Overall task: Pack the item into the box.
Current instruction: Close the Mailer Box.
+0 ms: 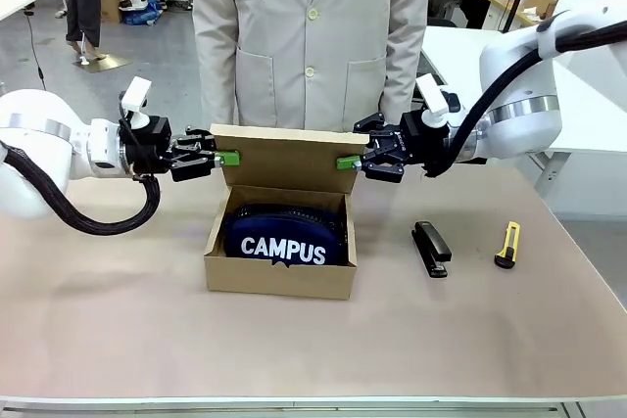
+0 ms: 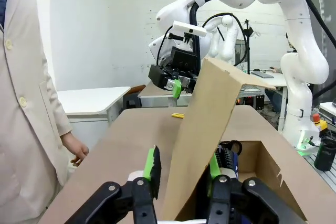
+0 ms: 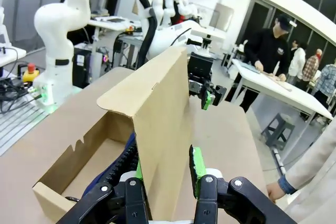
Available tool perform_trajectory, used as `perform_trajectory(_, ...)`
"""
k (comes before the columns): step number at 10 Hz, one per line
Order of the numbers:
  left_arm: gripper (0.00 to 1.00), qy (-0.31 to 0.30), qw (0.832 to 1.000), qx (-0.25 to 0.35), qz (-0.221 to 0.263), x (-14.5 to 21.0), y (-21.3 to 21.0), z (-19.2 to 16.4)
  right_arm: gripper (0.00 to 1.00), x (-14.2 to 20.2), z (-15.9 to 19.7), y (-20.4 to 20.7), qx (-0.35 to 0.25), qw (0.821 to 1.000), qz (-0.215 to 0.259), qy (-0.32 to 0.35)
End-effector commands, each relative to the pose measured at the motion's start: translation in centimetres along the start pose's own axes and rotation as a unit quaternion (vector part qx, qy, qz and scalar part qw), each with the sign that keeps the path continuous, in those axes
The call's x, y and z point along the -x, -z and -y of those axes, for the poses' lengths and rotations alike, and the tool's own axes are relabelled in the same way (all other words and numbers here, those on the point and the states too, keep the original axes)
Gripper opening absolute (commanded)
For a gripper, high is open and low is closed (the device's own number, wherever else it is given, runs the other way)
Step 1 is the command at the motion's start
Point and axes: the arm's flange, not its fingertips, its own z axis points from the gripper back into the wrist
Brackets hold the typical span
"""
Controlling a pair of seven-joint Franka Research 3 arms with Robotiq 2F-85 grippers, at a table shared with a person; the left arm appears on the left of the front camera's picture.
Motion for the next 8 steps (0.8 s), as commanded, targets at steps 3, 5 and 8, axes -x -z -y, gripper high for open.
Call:
perform_trajectory(3, 0.45, 0.085, 0.996, 0.028, 0.005, 1.3, -0.4, 3.1, 0.41, 1.0, -0.7, -0.5, -0.013, 0.996, -0.008, -0.087)
perform_trajectory(5, 0.45, 0.134, 0.990, 0.042, 0.015, 1.0, -0.3, 4.6, 0.41, 1.6, -2.0, -0.7, -0.006, 0.991, -0.005, -0.136)
perform_trajectory(8, 0.45, 0.151, 0.987, 0.048, 0.031, 0.8, 0.1, 4.9, 0.41, 2.5, -3.4, 0.0, -0.032, 0.992, -0.024, -0.120)
